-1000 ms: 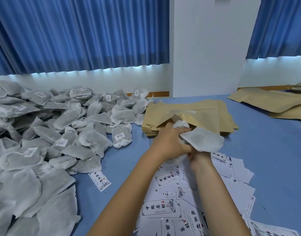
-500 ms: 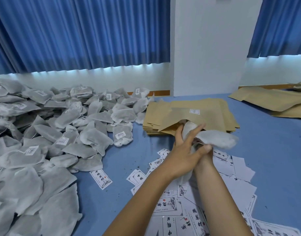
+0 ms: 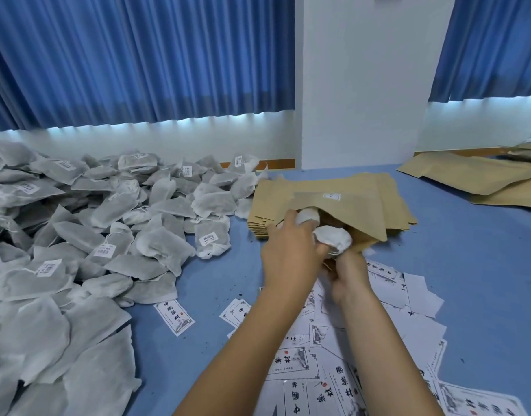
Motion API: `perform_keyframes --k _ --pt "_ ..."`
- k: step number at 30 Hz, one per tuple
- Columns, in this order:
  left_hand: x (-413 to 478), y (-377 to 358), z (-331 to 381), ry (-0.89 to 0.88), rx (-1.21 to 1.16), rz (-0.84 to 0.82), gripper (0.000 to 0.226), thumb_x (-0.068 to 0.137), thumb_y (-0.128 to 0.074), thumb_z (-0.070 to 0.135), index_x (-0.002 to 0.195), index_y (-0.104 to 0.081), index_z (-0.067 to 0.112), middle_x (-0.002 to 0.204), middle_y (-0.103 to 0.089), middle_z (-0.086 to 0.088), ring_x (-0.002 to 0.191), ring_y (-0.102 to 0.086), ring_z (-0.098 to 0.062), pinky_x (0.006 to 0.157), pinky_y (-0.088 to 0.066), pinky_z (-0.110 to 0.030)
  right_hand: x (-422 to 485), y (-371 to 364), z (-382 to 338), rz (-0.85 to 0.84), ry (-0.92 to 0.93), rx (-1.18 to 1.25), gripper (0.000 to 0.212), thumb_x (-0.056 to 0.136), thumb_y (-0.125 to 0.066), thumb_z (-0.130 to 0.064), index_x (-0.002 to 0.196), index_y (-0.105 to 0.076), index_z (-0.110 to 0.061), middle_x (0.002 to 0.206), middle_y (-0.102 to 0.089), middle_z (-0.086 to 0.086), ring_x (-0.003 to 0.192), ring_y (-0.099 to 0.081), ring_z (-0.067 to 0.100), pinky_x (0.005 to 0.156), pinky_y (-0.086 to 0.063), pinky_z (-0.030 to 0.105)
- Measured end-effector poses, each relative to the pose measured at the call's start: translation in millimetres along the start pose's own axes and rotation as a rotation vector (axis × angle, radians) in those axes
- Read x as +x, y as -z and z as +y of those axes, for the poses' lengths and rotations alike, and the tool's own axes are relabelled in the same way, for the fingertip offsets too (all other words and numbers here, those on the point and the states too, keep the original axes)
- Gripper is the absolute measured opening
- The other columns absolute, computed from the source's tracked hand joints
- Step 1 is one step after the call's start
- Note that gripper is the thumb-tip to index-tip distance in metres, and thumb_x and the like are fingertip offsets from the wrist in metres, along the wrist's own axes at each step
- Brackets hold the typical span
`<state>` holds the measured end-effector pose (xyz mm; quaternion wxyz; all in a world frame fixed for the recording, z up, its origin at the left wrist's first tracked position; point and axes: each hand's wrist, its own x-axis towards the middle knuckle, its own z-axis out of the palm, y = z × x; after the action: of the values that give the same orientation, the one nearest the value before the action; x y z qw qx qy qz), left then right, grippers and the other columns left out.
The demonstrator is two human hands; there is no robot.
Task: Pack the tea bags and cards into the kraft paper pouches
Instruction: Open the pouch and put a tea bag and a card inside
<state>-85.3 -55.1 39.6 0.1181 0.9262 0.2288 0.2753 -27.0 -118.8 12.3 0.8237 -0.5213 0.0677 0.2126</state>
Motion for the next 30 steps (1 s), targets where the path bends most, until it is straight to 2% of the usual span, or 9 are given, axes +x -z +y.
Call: perform_keyframes --k 6,11,13,16,22,24,25,27,30 --pt "34 -1 31 0.135 0.402 -0.224 0.035 0.095 -0.046 0.028 0.126 -0.052 0.012 0.127 -0.041 -0.012 0.11 -0.044 -0.031 0.078 -0.037 -0.034 -6 -7 6 0.004 0.095 -0.049 0.027 0.093 -0.05 0.001 0.072 -0.053 -0.015 0.053 -0.05 -0.002 0.043 -0.047 0.007 0.036 -0.035 0.011" --pt "82 -6 37 0.163 0.146 -0.612 0.018 0.089 -0.056 0.028 0.099 -0.058 0.013 0.101 -0.054 -0.007 0.102 -0.054 -0.024 0.094 -0.039 -0.032 -15 -9 16 -0.106 0.121 -0.069 0.025 0.094 -0.036 0.004 0.088 -0.057 -0.007 0.068 -0.059 0.005 0.06 -0.052 0.015 0.048 -0.043 0.021" --pt "92 -16 24 0.172 0.082 -0.483 0.046 0.092 -0.051 0.038 0.131 -0.046 0.014 0.131 -0.047 -0.012 0.12 -0.047 -0.03 0.102 -0.035 -0.037 -19 -13 19 -0.128 0.118 -0.043 0.028 0.087 -0.037 0.012 0.081 -0.055 -0.009 0.065 -0.058 0.004 0.056 -0.05 0.015 0.052 -0.04 0.024" --pt "95 -30 -7 0.191 0.216 -0.234 0.059 0.093 -0.044 0.04 0.143 -0.03 0.011 0.144 -0.036 -0.016 0.131 -0.037 -0.031 0.106 -0.034 -0.039 -24 -18 27 -0.174 0.192 -0.188 0.032 0.082 -0.04 0.013 0.07 -0.056 -0.012 0.06 -0.057 0.003 0.053 -0.05 0.017 0.054 -0.041 0.028" --pt "89 -23 -11 0.082 0.297 -0.444 0.07 0.098 -0.033 0.041 0.151 -0.002 0.008 0.155 -0.004 -0.024 0.14 -0.011 -0.043 0.113 -0.017 -0.053 -24 -22 28 -0.186 0.175 -0.116 0.029 0.086 -0.046 0.013 0.072 -0.057 -0.009 0.063 -0.062 0.003 0.054 -0.056 0.017 0.053 -0.048 0.023" --pt "69 -13 0 -0.041 0.301 -0.471 0.061 0.099 -0.03 0.035 0.15 -0.01 0.008 0.153 -0.011 -0.023 0.138 -0.014 -0.044 0.11 -0.022 -0.055 -20 -17 23 -0.171 0.163 -0.039 0.031 0.084 -0.04 0.017 0.073 -0.055 -0.008 0.061 -0.06 0.003 0.056 -0.055 0.016 0.049 -0.046 0.021" --pt "54 -9 1 -0.09 0.224 -0.405 0.052 0.098 -0.034 0.031 0.145 -0.028 0.009 0.145 -0.029 -0.02 0.131 -0.028 -0.04 0.101 -0.034 -0.049 -19 -15 21 -0.166 0.155 -0.039 0.032 0.084 -0.039 0.017 0.074 -0.055 -0.009 0.06 -0.058 0.002 0.056 -0.052 0.015 0.047 -0.044 0.019" --pt "17 3 -8 -0.203 -0.046 -0.105 0.022 0.092 -0.041 0.022 0.101 -0.058 0.012 0.101 -0.056 -0.006 0.097 -0.052 -0.026 0.069 -0.043 -0.033 -17 -12 19 -0.16 0.128 -0.049 0.03 0.086 -0.042 0.013 0.074 -0.054 -0.011 0.057 -0.057 -0.001 0.055 -0.049 0.013 0.044 -0.041 0.016" --pt "-26 28 -40 -0.056 -0.445 0.251 0.028 0.08 -0.041 0.009 0.057 -0.034 0.024 0.052 -0.033 0.009 0.051 -0.033 -0.009 0.048 -0.023 -0.026 -16 -12 19 -0.191 0.08 -0.033 0.024 0.093 -0.041 0.009 0.082 -0.055 -0.007 0.065 -0.068 0.005 0.056 -0.065 0.016 0.051 -0.047 0.019"
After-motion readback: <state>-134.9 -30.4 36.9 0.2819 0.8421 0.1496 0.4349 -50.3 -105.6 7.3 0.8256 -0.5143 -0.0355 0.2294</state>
